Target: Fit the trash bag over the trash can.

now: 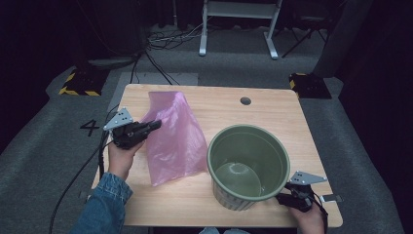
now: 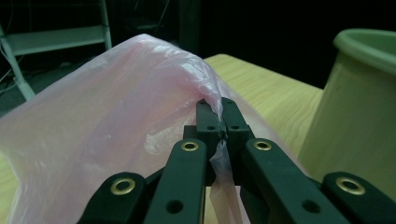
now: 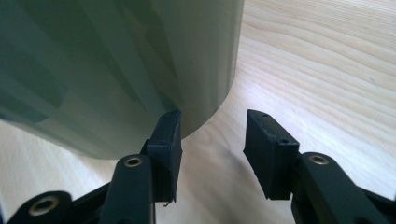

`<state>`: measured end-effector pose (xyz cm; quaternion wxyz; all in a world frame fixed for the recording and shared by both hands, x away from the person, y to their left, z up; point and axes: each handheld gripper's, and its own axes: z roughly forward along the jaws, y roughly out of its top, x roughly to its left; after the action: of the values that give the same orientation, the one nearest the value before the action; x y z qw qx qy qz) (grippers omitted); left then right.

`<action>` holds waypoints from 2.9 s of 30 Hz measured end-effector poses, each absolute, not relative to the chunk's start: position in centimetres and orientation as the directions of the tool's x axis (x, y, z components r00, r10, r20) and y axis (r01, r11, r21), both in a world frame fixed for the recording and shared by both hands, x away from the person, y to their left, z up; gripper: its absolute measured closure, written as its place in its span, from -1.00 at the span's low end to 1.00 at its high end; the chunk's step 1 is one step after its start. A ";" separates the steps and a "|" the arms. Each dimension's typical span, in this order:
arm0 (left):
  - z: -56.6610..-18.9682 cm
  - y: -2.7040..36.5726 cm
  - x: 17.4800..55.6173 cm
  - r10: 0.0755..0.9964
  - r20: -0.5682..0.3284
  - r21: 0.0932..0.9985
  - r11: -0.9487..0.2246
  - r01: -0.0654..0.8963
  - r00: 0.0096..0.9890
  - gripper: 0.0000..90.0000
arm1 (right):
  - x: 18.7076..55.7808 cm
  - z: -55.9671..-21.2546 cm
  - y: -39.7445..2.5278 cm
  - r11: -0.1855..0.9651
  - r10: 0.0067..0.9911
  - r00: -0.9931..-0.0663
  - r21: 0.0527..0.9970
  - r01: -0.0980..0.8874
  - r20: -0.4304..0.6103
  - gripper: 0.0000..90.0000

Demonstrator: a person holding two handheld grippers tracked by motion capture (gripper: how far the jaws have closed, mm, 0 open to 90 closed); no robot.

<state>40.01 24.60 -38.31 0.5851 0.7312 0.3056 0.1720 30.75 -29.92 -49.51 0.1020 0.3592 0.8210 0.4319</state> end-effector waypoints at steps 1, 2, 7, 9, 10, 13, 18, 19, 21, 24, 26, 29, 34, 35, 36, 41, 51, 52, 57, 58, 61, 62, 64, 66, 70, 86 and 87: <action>-38.0 24.7 40.0 0.646 -0.099 0.963 -0.129 0.237 0.757 0.97 | 31.1 -49.5 -29.7 0.369 0.676 -0.722 0.782 0.503 0.145 0.26; -37.7 24.7 39.9 0.643 -0.095 0.965 -0.129 0.230 0.760 0.97 | 31.3 -49.5 -29.3 0.376 0.676 -0.724 0.780 0.500 0.137 0.26; -36.4 25.2 39.7 0.638 -0.068 0.967 -0.148 0.208 0.767 0.97 | 32.5 -49.7 -27.5 0.413 0.654 -0.748 0.774 0.481 0.116 0.26; -35.9 25.4 39.6 0.639 -0.058 0.967 -0.155 0.202 0.767 0.97 | 32.8 -49.8 -27.0 0.420 0.646 -0.755 0.772 0.477 0.114 0.26; -35.7 25.6 39.5 0.640 -0.056 0.968 -0.154 0.199 0.767 0.97 | 33.0 -49.9 -26.7 0.427 0.644 -0.758 0.770 0.474 0.109 0.26; -34.9 25.9 39.4 0.640 -0.047 0.969 -0.155 0.190 0.767 0.97 | 33.3 -50.1 -26.1 0.445 0.636 -0.765 0.762 0.470 0.101 0.26; -33.4 26.2 39.1 0.631 -0.033 0.973 -0.156 0.168 0.775 0.97 | 33.3 -50.2 -25.8 0.476 0.634 -0.772 0.767 0.431 0.041 0.23; -33.1 26.2 39.0 0.626 -0.031 0.974 -0.157 0.164 0.779 0.97 | 33.3 -50.3 -25.8 0.481 0.635 -0.772 0.769 0.421 0.025 0.22; -32.4 26.1 38.9 0.617 -0.016 0.974 -0.168 0.152 0.787 0.97 | 33.3 -50.3 -25.8 0.493 0.637 -0.771 0.767 0.411 0.004 0.20; -31.6 25.9 38.8 0.604 0.000 0.974 -0.181 0.137 0.797 0.97 | 33.4 -50.3 -26.1 0.493 0.646 -0.764 0.764 0.416 -0.001 0.14; -31.2 25.9 38.8 0.596 0.005 0.974 -0.186 0.132 0.803 0.97 | 33.5 -50.3 -26.4 0.493 0.651 -0.759 0.763 0.418 -0.005 0.09; -30.5 25.8 38.9 0.589 0.011 0.974 -0.191 0.126 0.808 0.97 | 33.7 -50.3 -27.2 0.487 0.664 -0.748 0.763 0.426 -0.006 0.04; -29.1 25.6 39.0 0.577 0.022 0.976 -0.191 0.108 0.816 0.97 | 33.8 -50.3 -28.3 0.472 0.689 -0.725 0.762 0.444 -0.005 0.03; -28.7 25.5 39.1 0.574 0.025 0.977 -0.189 0.102 0.818 0.97 | 33.9 -50.3 -28.4 0.469 0.693 -0.721 0.761 0.448 -0.002 0.03; -28.2 25.5 39.1 0.570 0.030 0.978 -0.188 0.095 0.821 0.97 | 33.9 -50.3 -28.6 0.468 0.695 -0.719 0.761 0.449 -0.003 0.03; -25.8 24.9 38.8 0.549 0.060 0.979 -0.193 0.057 0.834 0.97 | 34.0 -50.3 -28.7 0.463 0.703 -0.711 0.760 0.456 -0.002 0.00; -22.4 23.7 38.6 0.502 0.097 0.981 -0.196 0.004 0.859 0.97 | 34.1 -50.3 -28.7 0.460 0.707 -0.707 0.760 0.459 -0.002 -0.05; -22.1 23.6 38.7 0.501 0.101 0.980 -0.198 0.000 0.860 0.97 | 34.1 -50.3 -28.7 0.460 0.708 -0.707 0.760 0.459 -0.002 -0.05; -21.2 23.3 39.2 0.480 0.101 0.981 -0.192 -0.008 0.871 0.97 | 34.1 -50.3 -28.7 0.459 0.712 -0.703 0.759 0.462 -0.002 -0.07; -20.9 23.2 39.2 0.478 0.105 0.981 -0.191 -0.013 0.872 0.97 | 34.1 -50.3 -28.7 0.459 0.712 -0.702 0.759 0.463 -0.002 -0.07; -19.9 22.9 39.4 0.469 0.112 0.982 -0.186 -0.025 0.876 0.97 | 34.1 -50.3 -28.7 0.458 0.713 -0.701 0.758 0.463 -0.002 -0.08; -19.5 22.7 39.4 0.464 0.117 0.981 -0.190 -0.031 0.878 0.97 | 34.1 -50.3 -28.7 0.458 0.713 -0.701 0.758 0.463 -0.002 -0.08; -18.8 22.4 39.3 0.455 0.131 0.979 -0.197 -0.044 0.881 0.97 | 34.1 -50.3 -28.7 0.458 0.713 -0.701 0.758 0.464 -0.002 -0.08; -18.3 22.0 39.2 0.445 0.140 0.979 -0.197 -0.056 0.884 0.97 | 34.1 -50.3 -28.7 0.458 0.713 -0.701 0.758 0.464 -0.002 -0.09; -17.7 21.0 39.3 0.419 0.142 0.979 -0.191 -0.065 0.897 0.97 | 34.1 -50.3 -28.7 0.458 0.713 -0.701 0.758 0.464 -0.002 -0.09; -16.2 16.2 40.8 0.343 0.133 0.981 -0.177 -0.075 0.930 0.97 | 34.1 -50.3 -28.7 0.458 0.714 -0.700 0.758 0.464 -0.002 -0.09; -16.3 15.9 40.9 0.335 0.132 0.980 -0.183 -0.073 0.933 0.97 | 34.1 -50.3 -28.7 0.458 0.714 -0.701 0.758 0.464 -0.003 -0.09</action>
<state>40.89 15.90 -16.31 0.6333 0.7520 0.0870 0.1607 34.09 -28.66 -50.31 0.1625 0.3512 0.8382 0.3842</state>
